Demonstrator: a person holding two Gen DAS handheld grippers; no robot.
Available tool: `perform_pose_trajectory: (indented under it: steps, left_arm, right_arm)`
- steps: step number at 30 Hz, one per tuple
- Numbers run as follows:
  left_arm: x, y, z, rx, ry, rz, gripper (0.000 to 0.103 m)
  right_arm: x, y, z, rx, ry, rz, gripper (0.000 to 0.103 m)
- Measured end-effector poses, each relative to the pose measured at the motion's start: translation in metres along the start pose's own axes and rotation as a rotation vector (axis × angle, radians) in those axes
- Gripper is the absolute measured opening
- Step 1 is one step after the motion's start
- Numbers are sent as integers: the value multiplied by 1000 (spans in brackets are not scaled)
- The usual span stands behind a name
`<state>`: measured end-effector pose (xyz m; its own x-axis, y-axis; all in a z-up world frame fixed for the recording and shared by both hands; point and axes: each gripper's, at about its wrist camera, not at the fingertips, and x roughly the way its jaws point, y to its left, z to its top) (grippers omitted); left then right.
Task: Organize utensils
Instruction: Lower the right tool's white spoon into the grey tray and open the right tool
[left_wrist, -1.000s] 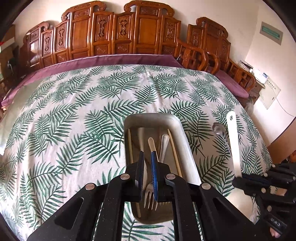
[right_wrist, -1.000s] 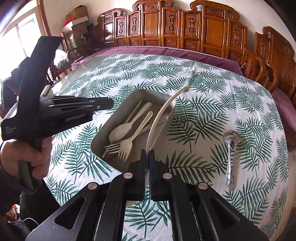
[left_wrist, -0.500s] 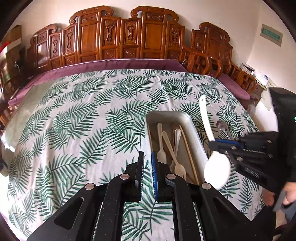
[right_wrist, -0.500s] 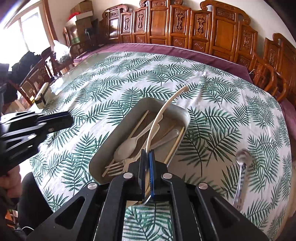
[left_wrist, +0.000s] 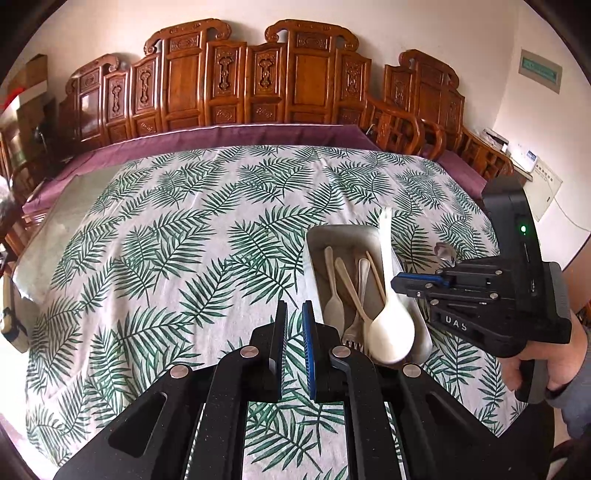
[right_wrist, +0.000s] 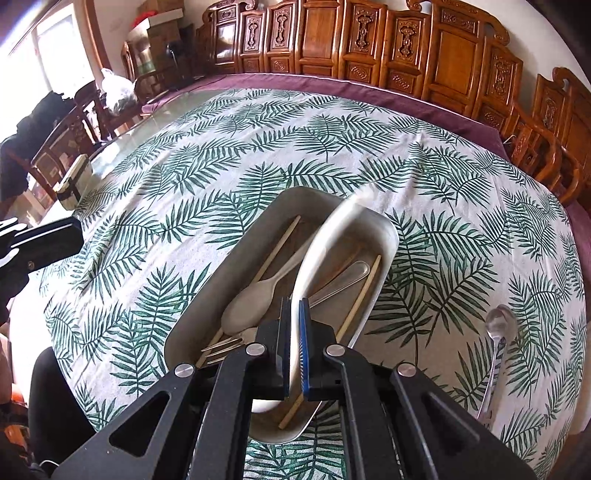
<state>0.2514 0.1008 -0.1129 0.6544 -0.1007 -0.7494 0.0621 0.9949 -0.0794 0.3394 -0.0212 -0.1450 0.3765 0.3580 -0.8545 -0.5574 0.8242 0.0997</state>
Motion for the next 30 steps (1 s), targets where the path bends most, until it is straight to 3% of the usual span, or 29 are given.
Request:
perform_pose_trajectory:
  steps: [9,17,18,23,26,30]
  left_arm:
    - [-5,-10,0,18,-8,-6,7]
    - [-5,-26,2,40,-9,-22,10]
    - [-5,-29,2,42,-10,-23,15]
    - [-4,-43,5,56,-18,-7,73]
    - [-2,-49,7,56,-18,-17,88]
    - [2,-61,7,71,-15,-14,93]
  right_arm:
    - [-22,-13,-8,39,-40,0,8]
    - [-54,-40,-43,111,-80,-11,23]
    - [-56,-43,-47,117,-80,-15,24]
    - [-77,-56,-75,102,-112,-64,54]
    - [-89,-62,-90,125,-128,-76,69]
    - [-103,-69,-105,151,-147,-100,84]
